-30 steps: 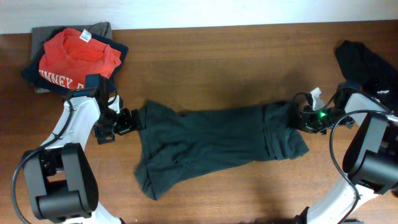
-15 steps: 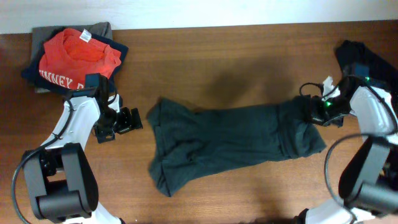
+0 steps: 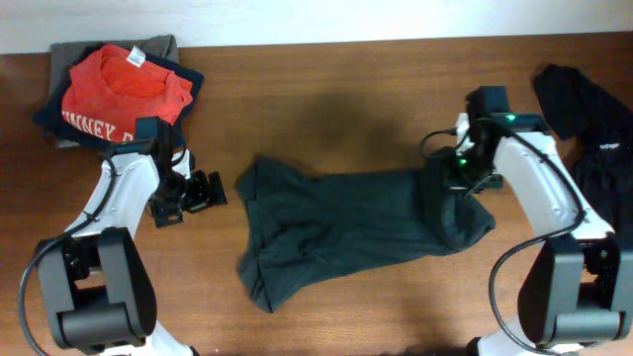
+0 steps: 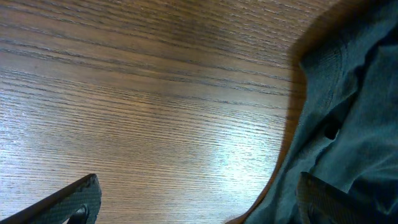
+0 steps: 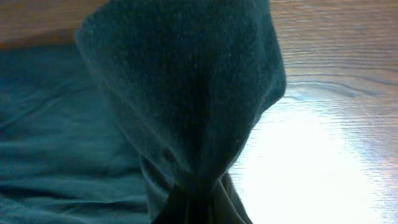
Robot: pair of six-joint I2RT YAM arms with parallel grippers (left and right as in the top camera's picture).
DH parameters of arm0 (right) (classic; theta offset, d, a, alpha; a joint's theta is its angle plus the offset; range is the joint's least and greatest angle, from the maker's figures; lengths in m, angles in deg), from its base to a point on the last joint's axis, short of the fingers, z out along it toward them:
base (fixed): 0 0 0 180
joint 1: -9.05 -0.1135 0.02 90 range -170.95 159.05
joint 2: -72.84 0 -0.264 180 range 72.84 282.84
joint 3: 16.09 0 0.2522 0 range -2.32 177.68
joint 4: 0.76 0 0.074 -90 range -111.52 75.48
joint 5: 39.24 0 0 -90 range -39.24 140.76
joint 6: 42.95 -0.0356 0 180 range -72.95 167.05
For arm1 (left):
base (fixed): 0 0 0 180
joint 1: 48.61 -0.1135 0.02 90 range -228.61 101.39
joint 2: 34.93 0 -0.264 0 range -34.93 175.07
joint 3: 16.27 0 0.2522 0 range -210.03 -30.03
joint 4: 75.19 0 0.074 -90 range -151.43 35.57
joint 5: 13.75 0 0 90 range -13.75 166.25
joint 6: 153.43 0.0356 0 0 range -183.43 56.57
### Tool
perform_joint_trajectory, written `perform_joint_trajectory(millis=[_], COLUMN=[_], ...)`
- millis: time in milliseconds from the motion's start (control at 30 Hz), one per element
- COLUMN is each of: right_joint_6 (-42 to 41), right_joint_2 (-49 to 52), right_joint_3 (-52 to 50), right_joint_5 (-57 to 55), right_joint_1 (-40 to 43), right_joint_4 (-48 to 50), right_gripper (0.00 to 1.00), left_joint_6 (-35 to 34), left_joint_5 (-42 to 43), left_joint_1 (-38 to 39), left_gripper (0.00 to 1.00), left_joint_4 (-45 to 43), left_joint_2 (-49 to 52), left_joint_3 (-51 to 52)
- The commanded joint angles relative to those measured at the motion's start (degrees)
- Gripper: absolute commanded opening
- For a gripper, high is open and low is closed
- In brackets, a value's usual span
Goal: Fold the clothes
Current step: 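Fold the shirt's right end leftward over the middle with the right gripper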
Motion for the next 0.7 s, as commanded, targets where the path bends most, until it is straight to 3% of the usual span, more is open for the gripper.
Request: perform_joint_trajectory(millis=[0,200,400,533,667], right_joint_6=[-1.73,-5.09,-13.22,-19.67,-20.28], right_joint_2=[-0.59,1.36,1.9,1.92,1.92], right_joint_3=[0.07,-1.05,-4.39,-6.14,-6.25], right_joint_5=[-1.53,-1.53,-1.51,-0.98,2.08], right_joint_1=[-3.78,-9.29,-14.91,-18.75,-22.88], right_joint_4=[-0.15,-0.09,3.17,5.49,8.76], right_gripper=[0.04,0.04,0.12,0.37,0.47], left_joint_6=[0.9,0.87,0.9,0.87,0.81], left_joint_5=[-0.15,-0.13,-0.07,0.11,0.5], left_joint_1=[0.11,0.11,0.11,0.11,0.11], left_gripper=[0.99,0.99,0.99,0.99,0.99], left_joint_4=[0.15,0.33,0.35,0.35,0.31], left_joint_2=[-1.49,-1.49,-1.49,-1.49,-1.49], left_joint_3=[0.37,0.37,0.37,0.37,0.37])
